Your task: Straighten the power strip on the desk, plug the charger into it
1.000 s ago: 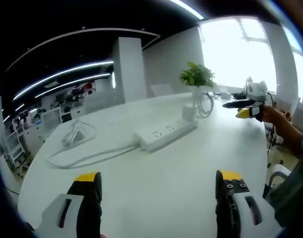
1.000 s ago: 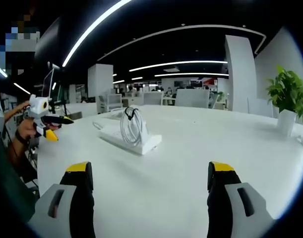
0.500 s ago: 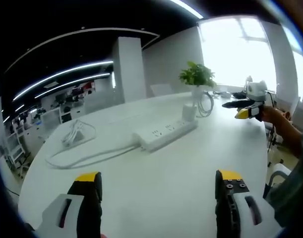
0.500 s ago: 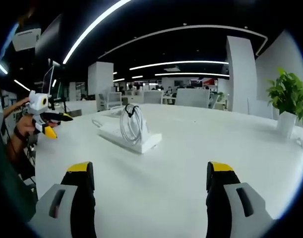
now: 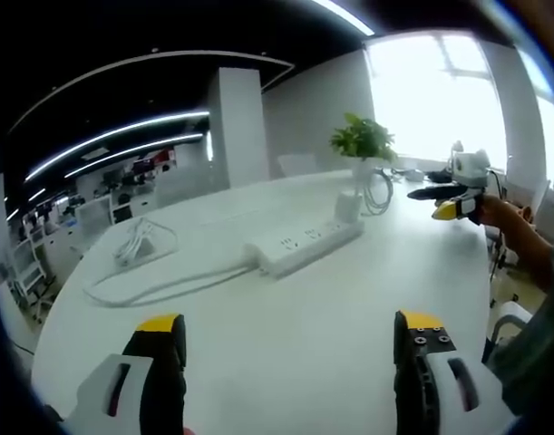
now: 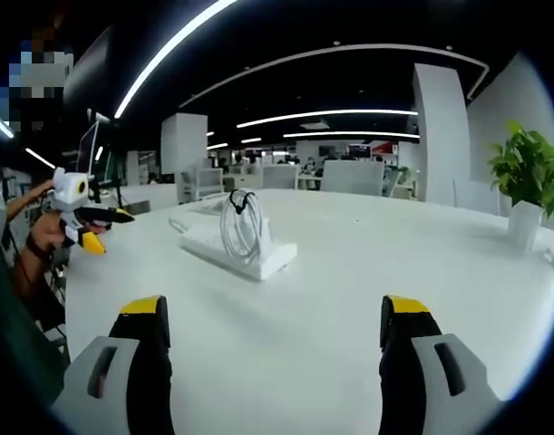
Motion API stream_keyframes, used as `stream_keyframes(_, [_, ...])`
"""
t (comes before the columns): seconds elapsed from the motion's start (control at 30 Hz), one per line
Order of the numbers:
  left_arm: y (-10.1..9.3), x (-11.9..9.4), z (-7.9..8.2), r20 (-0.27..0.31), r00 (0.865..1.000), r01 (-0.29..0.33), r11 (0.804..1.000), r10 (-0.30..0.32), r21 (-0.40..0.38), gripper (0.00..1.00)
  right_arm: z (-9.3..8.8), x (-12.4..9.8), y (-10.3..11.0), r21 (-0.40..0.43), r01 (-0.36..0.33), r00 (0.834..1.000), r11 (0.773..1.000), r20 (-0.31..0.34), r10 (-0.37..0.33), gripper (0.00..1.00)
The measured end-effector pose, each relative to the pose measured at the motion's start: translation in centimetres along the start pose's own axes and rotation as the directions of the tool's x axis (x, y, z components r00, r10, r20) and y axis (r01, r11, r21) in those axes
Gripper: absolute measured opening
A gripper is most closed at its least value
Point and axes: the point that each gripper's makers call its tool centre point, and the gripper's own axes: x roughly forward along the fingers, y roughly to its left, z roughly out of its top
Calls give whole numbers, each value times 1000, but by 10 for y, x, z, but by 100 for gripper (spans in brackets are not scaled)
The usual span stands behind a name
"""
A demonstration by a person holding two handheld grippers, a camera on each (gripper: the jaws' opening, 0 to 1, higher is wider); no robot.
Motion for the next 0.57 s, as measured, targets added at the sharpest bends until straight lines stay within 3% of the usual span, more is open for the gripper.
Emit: stream_keyframes(0.57, [1, 1, 1, 10, 1000, -2, 1000, 3, -19, 99, -4, -7, 0, 30, 19, 999, 999, 37, -20, 100])
